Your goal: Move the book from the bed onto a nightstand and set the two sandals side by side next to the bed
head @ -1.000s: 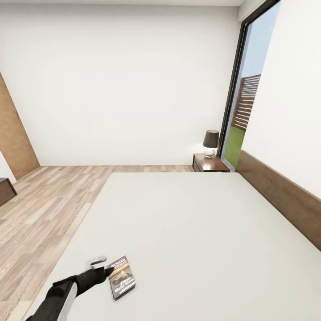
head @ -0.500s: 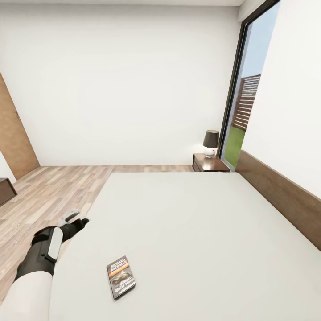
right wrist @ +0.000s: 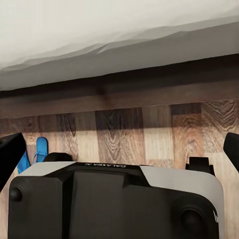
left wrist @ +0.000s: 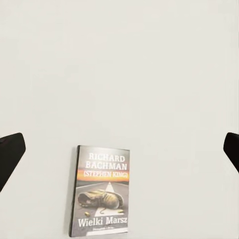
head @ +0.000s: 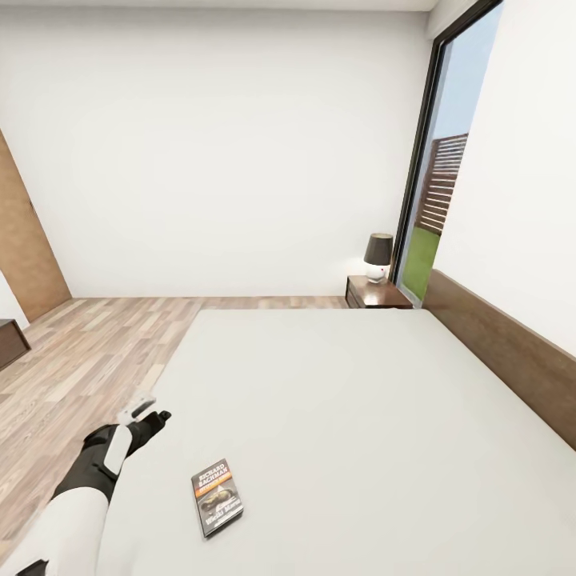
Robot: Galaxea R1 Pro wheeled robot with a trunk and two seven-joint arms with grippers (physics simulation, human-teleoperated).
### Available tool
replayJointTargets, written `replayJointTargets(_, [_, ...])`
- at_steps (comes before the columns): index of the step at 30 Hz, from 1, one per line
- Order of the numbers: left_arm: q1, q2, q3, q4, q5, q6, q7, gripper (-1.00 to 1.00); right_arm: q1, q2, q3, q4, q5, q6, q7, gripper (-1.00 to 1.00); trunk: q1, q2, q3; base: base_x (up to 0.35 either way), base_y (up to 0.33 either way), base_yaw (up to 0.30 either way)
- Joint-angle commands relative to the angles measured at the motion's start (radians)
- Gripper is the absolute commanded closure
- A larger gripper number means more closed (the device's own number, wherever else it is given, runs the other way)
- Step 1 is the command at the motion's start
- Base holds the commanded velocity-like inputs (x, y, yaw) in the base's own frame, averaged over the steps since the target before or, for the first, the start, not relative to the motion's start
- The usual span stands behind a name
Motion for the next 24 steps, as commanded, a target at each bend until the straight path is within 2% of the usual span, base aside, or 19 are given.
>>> replayJointTargets(1, [-0.001,-0.002,0.002,-0.001,0.01,0.005,0.004,-1.0,-0.002,0.0,0.004,0.005,-0.007,-0.007,0.005,-1.0,0.0,-0.002,-0.002,0.0,0.0,0.0])
replayJointTargets(7, [-0.001,-0.019,0.002,0.0,0.009,0.004,0.002,-1.0,-0.002,-0.001,0.003,0.005,-0.007,-0.007,0.009,-1.0,0.0,-0.002,-0.002,0.0,0.0,0.0])
replayJointTargets(24, [-0.001,-0.02,0.003,-0.004,0.009,0.007,0.002,-1.0,-0.002,-0.001,0.003,0.005,-0.007,-0.007,0.009,-1.0,0.0,-0.002,-0.002,0.0,0.0,0.0])
